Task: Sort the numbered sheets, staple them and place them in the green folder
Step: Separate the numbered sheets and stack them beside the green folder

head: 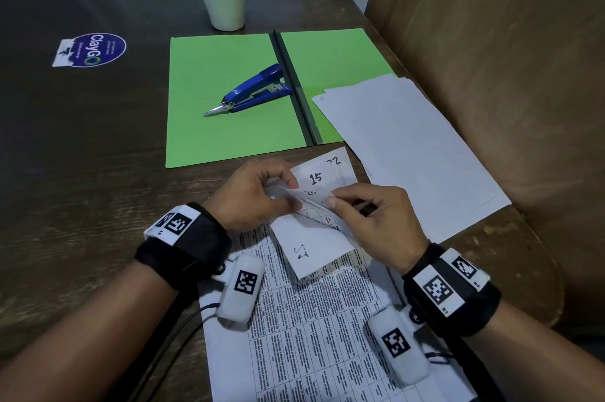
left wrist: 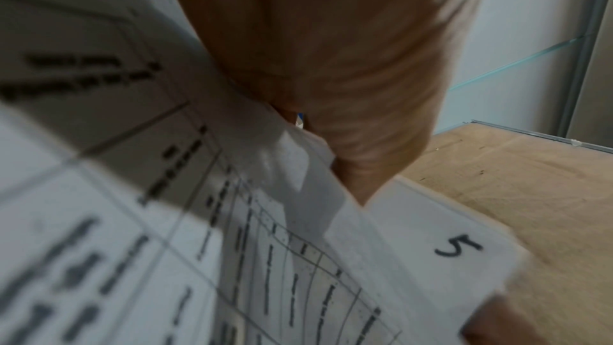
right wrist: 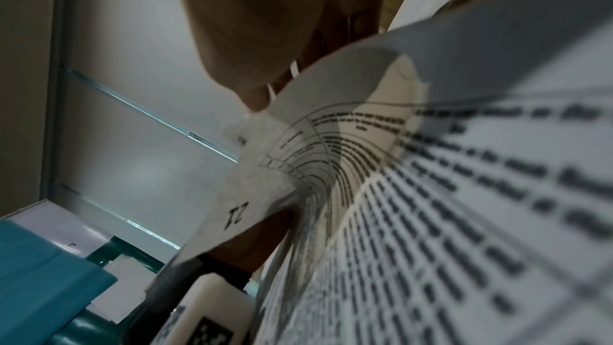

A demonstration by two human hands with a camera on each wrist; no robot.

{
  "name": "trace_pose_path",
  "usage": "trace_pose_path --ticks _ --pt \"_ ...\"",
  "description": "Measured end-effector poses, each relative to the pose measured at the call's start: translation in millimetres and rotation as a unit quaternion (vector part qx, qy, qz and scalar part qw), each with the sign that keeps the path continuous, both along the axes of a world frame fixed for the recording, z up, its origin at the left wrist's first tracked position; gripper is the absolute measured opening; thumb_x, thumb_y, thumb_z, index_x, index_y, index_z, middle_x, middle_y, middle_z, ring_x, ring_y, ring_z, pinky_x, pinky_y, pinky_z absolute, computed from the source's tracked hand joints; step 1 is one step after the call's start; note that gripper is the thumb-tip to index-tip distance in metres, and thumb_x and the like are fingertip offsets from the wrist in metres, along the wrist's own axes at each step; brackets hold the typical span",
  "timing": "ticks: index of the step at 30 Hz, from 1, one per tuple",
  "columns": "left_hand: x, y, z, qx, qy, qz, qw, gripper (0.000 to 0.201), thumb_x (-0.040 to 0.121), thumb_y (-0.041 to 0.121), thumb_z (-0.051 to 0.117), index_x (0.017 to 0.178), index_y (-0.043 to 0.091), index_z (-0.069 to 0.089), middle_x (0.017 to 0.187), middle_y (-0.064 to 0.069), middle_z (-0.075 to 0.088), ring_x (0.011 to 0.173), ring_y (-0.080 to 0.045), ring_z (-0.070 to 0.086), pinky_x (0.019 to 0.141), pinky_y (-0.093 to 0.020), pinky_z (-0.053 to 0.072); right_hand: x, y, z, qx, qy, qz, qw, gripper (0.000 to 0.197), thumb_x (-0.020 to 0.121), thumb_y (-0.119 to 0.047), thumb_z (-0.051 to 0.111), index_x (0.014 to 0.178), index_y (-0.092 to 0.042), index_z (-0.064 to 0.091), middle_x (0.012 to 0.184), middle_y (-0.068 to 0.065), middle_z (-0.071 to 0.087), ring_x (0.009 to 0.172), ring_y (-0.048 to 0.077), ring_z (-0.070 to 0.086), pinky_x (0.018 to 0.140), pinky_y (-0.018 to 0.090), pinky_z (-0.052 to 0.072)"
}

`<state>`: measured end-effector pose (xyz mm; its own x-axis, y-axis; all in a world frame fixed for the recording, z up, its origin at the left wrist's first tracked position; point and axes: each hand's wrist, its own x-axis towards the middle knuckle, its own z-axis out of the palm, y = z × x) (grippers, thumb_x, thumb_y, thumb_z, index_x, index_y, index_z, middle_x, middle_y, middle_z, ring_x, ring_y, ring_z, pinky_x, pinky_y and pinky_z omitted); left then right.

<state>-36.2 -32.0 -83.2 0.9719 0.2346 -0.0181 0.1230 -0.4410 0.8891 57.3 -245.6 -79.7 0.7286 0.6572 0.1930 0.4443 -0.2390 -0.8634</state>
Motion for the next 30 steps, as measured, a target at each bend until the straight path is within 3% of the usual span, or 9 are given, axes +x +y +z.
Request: trace_pose_path --ticks 3,4,6,8,10,17,20,27,30 --pt "1 2 -2 0.001 0.004 -0.004 1.0 0.018 0.073 0.011 0.088 0.073 0.023 0.075 0.086 0.014 0.07 0.079 -0.006 0.065 0.07 -0.023 0.049 -1 0 2 0.009 0.036 -0.006 0.999 0.041 0.093 -0.045 0.064 0.07 -0.013 0.076 0.058 -0.008 0.067 0.054 0.01 0.059 0.057 0.031 0.047" --pt "1 3 -3 0.003 0.002 -0.006 1.0 0.021 0.072 0.009 0.088 0.072 0.025 0.075 0.086 0.013 0.07 0.078 -0.006 0.065 0.07 -0.023 0.049 0 1 2 0.016 0.043 -0.018 0.999 0.038 0.094 -0.043 0.064 0.073 -0.014 0.076 0.06 -0.004 0.068 0.056 0.015 0.063 0.06 0.035 0.05" --pt "0 3 -4 0.0 -0.001 -0.008 1.0 0.026 0.071 0.004 0.088 0.071 0.028 0.076 0.089 0.01 0.071 0.083 -0.01 0.068 0.072 -0.028 0.054 1 2 0 0.026 0.053 -0.048 0.997 0.009 0.092 -0.028 0.07 0.085 -0.025 0.074 0.061 0.001 0.068 0.058 0.018 0.064 0.065 0.036 0.054" --pt "0 3 -4 -0.002 0.003 -0.006 1.0 0.025 0.071 0.004 0.088 0.071 0.027 0.077 0.09 0.011 0.071 0.085 -0.01 0.069 0.076 -0.032 0.057 3 3 -6 0.0 0.055 -0.061 0.997 0.017 0.086 -0.021 0.078 0.097 -0.03 0.071 0.063 -0.001 0.064 0.059 0.012 0.06 0.068 0.032 0.053" --pt "1 3 -4 0.002 0.004 -0.005 1.0 0.026 0.07 0.004 0.089 0.072 0.027 0.077 0.088 0.014 0.071 0.084 -0.007 0.068 0.075 -0.029 0.056 5 3 -10 -0.02 0.069 -0.058 0.996 0.023 0.081 -0.019 0.081 0.101 -0.026 0.072 0.067 -0.003 0.062 0.06 0.008 0.056 0.069 0.029 0.052" --pt "1 2 -3 0.002 0.004 -0.01 1.0 0.025 0.069 0.003 0.089 0.072 0.024 0.077 0.079 0.02 0.066 0.071 -0.001 0.062 0.067 -0.018 0.049 4 4 -8 -0.01 0.013 -0.054 0.998 0.02 0.075 -0.018 0.086 0.068 -0.023 0.068 0.068 -0.007 0.06 0.06 0.006 0.053 0.06 0.025 0.045" --pt "1 1 -1 0.002 0.006 -0.01 1.0 0.018 0.071 0.005 0.088 0.074 0.019 0.078 0.076 0.022 0.065 0.069 0.002 0.06 0.068 -0.017 0.047 6 4 -10 -0.022 -0.018 -0.045 0.999 0.019 0.079 -0.017 0.083 0.066 -0.018 0.07 0.068 -0.006 0.061 0.057 0.005 0.051 0.059 0.022 0.043" --pt "0 -1 3 -0.027 0.006 0.0 1.0 0.019 0.071 0.004 0.087 0.075 0.019 0.077 0.097 0.002 0.072 0.091 -0.015 0.068 0.084 -0.039 0.058 6 4 -12 -0.032 -0.069 -0.018 0.997 0.013 0.085 -0.012 0.076 0.073 -0.016 0.073 0.07 -0.013 0.062 0.061 0.006 0.055 0.06 0.016 0.042" --pt "0 -3 4 -0.032 0.007 0.021 0.999 0.023 0.071 0.005 0.087 0.077 0.02 0.072 0.107 -0.001 0.072 0.101 -0.014 0.067 0.09 -0.038 0.056 5 3 -10 -0.013 -0.055 -0.022 0.998 0.009 0.085 -0.008 0.076 0.082 -0.017 0.076 0.073 -0.011 0.068 0.064 0.007 0.06 0.06 0.018 0.048"
